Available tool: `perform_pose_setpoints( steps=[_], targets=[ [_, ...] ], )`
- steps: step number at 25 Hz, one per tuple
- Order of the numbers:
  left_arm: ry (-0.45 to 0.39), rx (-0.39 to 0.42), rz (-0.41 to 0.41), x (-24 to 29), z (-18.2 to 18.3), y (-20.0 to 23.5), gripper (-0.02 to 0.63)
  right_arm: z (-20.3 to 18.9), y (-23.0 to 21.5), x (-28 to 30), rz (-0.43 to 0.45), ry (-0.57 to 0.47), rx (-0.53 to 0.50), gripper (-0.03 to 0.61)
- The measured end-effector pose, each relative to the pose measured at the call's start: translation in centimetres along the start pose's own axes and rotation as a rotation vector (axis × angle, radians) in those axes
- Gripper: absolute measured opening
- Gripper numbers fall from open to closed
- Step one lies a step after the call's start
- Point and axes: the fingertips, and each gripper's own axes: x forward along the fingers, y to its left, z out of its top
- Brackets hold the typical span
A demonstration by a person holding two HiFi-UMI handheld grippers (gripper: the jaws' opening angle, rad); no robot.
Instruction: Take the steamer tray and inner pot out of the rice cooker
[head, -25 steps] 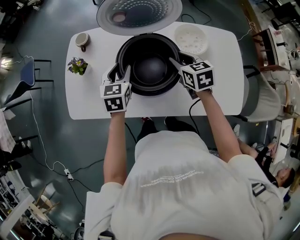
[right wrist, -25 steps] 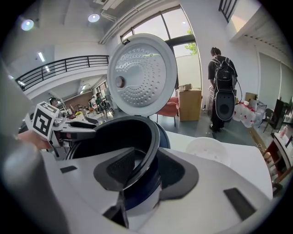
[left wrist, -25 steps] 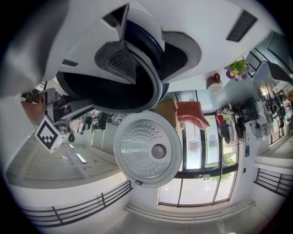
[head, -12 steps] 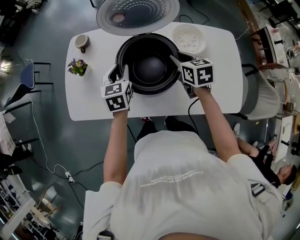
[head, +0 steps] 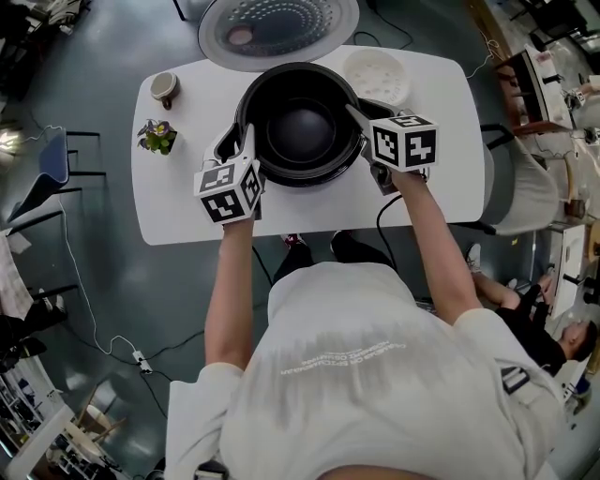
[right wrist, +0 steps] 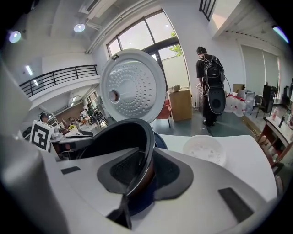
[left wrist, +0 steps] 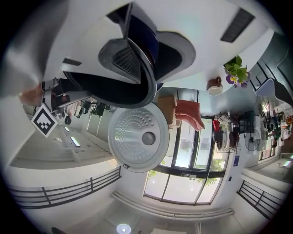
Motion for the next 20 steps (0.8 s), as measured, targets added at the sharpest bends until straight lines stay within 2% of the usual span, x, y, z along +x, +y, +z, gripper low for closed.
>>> perform_pose_setpoints(
  steps=[7, 12, 20],
  targets=[
    [-0.062, -0.039, -0.067, -1.3, 2.3, -0.1, 0.103, 1.8, 0.8, -1.5, -0.03, -0.056, 0.019, 0.106],
    [-0.107, -0.045, -0.101, -2.3, 4.1, -0.1, 0.099, 3.5, 2.0, -3.0, -0.041, -0.126, 0.039, 0.101],
    [-0.174, -0.035, -0.182, -3.2, 7.1, -1.0, 0.08, 5.4, 2.4, -6.2, -0.106, -0.226, 0.058, 0.089]
  ],
)
